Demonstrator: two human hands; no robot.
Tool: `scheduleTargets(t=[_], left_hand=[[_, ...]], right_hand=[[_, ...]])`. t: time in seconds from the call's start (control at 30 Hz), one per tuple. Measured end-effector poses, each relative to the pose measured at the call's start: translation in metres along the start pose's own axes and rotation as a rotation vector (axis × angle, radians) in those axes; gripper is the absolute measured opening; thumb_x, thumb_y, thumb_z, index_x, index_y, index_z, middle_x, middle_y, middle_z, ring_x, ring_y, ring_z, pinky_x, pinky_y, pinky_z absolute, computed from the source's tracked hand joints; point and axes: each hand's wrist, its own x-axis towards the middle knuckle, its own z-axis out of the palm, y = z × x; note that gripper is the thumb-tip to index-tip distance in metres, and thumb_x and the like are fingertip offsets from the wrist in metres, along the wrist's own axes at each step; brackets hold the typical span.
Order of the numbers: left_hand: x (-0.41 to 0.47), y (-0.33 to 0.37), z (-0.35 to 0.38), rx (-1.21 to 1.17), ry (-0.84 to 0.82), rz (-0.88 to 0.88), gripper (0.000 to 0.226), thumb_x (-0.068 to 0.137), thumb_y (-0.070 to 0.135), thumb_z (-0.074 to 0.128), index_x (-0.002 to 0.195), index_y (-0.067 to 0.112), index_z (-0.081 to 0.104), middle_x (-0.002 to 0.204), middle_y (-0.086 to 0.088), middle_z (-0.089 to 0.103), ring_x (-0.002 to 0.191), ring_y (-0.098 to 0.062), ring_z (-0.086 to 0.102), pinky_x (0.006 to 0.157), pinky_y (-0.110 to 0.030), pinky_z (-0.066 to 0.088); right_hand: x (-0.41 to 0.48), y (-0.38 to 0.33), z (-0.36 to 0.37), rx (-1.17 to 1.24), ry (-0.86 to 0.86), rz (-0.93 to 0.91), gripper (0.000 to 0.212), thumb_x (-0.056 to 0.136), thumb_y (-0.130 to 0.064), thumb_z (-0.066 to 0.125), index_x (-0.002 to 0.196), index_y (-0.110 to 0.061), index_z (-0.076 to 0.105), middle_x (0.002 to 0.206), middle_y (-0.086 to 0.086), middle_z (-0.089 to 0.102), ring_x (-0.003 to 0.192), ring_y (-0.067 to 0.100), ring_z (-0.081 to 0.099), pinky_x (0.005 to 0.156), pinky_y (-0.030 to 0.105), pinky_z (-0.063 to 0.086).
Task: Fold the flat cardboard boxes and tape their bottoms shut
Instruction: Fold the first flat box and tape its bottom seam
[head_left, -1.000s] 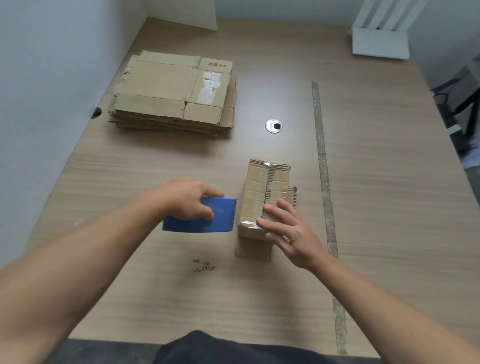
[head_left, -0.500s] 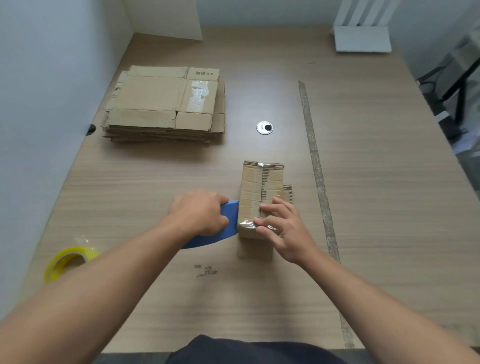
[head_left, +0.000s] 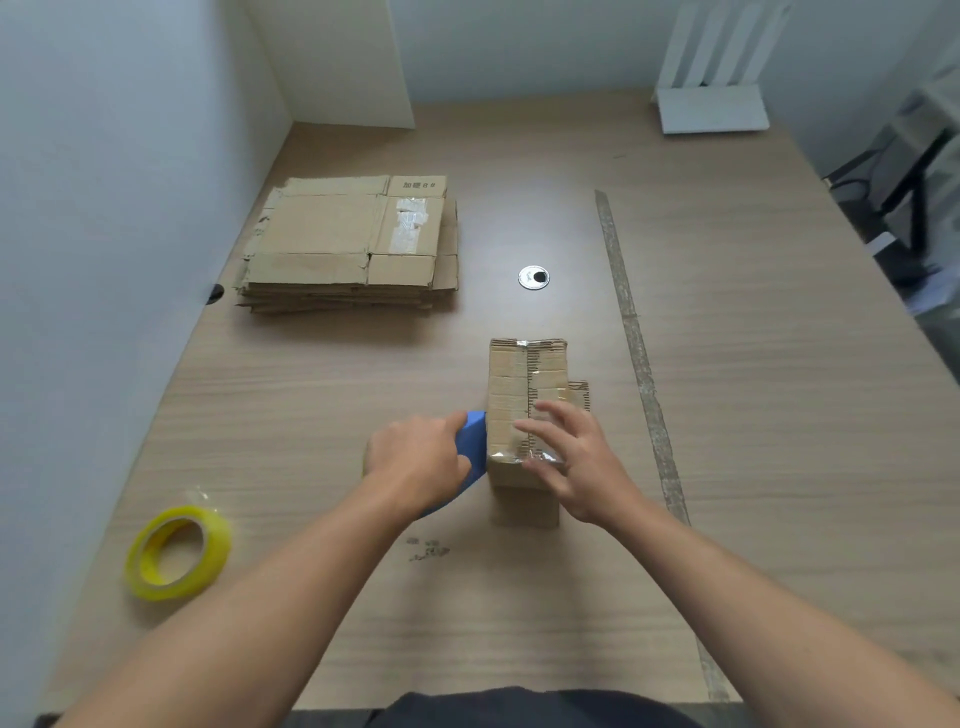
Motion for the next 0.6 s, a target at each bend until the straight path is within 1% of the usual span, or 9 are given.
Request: scheduleTargets(t=[0.03,0.1,0.13,0.2,0.27,0.3,0.47,0.53,0.6], left_hand=[[-0.002,-0.006,0.002,-0.032,0.007,-0.013,0.049,0.082,0.034,0.048,0.129,0.045,0.046,0.092,0.003,0.063,0.079,-0.027,0.052,0.057,-0.030,0.036],[-0.005,-0.017,0.005,-0.091,0.034,-0.036,0.055,0.082,0.039,0.047,0.135,0.052,0.039,0.092,0.005,0.064,0.081,-0.025,0.056,0.056,-0.029,0.039],[-0.006,-0.021,0.005,-0.113,0.051,-0.045,0.058,0.082,0.042,0.047,0.137,0.054,0.036,0.093,0.006,0.064,0.082,-0.024,0.058,0.056,-0.029,0.040],[-0.007,-0.026,0.005,-0.147,0.081,-0.061,0.059,0.083,0.045,0.046,0.140,0.054,0.032,0.093,0.006,0.065,0.083,-0.023,0.059,0.058,-0.029,0.044],[-0.007,-0.029,0.003,-0.174,0.108,-0.073,0.059,0.084,0.047,0.046,0.141,0.055,0.032,0.092,0.008,0.063,0.083,-0.022,0.059,0.059,-0.029,0.046],[-0.008,-0.031,0.001,-0.189,0.118,-0.082,0.059,0.085,0.048,0.047,0.142,0.055,0.031,0.091,0.010,0.061,0.082,-0.021,0.058,0.059,-0.029,0.044],[-0.008,-0.040,-0.009,-0.232,0.174,-0.102,0.062,0.087,0.052,0.048,0.145,0.056,0.028,0.087,0.012,0.056,0.079,-0.019,0.054,0.056,-0.028,0.037],[-0.008,-0.042,-0.012,-0.216,0.189,-0.102,0.061,0.087,0.053,0.048,0.145,0.057,0.027,0.087,0.011,0.057,0.079,-0.020,0.054,0.057,-0.029,0.037],[-0.010,-0.045,-0.015,-0.197,0.201,-0.098,0.061,0.088,0.054,0.048,0.145,0.058,0.026,0.087,0.009,0.057,0.079,-0.020,0.055,0.058,-0.030,0.038]], right_hand=[[-0.002,0.001,-0.002,0.020,0.007,0.029,0.053,0.088,-0.022,0.074,0.137,-0.032,0.056,0.158,0.003,0.028,0.144,0.027,0.022,0.119,0.041,0.024],[-0.006,-0.001,-0.002,0.086,0.064,0.153,0.077,0.086,-0.027,0.075,0.146,-0.047,0.033,0.165,-0.004,0.000,0.150,0.020,0.005,0.119,0.035,0.014],[-0.007,-0.003,-0.001,0.135,0.107,0.249,0.085,0.084,-0.030,0.077,0.148,-0.050,0.026,0.164,-0.006,-0.002,0.150,0.017,0.004,0.118,0.034,0.013],[-0.008,-0.005,-0.001,0.296,0.170,0.452,0.089,0.081,-0.034,0.080,0.152,-0.041,0.028,0.161,-0.002,0.021,0.146,0.016,0.023,0.120,0.036,0.022],[-0.011,-0.005,-0.001,0.491,0.182,0.564,0.076,0.082,-0.032,0.079,0.149,-0.032,0.042,0.144,-0.005,0.052,0.131,0.014,0.050,0.113,0.040,0.039],[-0.013,-0.004,0.000,0.547,0.180,0.596,0.071,0.084,-0.031,0.078,0.147,-0.032,0.046,0.139,-0.007,0.058,0.126,0.012,0.054,0.111,0.039,0.042],[-0.009,-0.003,-0.003,0.803,0.156,0.732,0.053,0.097,-0.016,0.062,0.147,-0.028,0.047,0.142,-0.006,0.057,0.130,0.012,0.052,0.115,0.039,0.037],[-0.007,-0.001,-0.007,0.771,0.091,0.705,0.047,0.099,-0.014,0.058,0.145,-0.026,0.051,0.140,-0.005,0.059,0.127,0.011,0.055,0.113,0.037,0.039],[-0.007,0.002,-0.014,0.712,0.046,0.657,0.044,0.099,-0.014,0.058,0.141,-0.026,0.055,0.134,-0.008,0.063,0.113,0.000,0.059,0.101,0.026,0.046]])
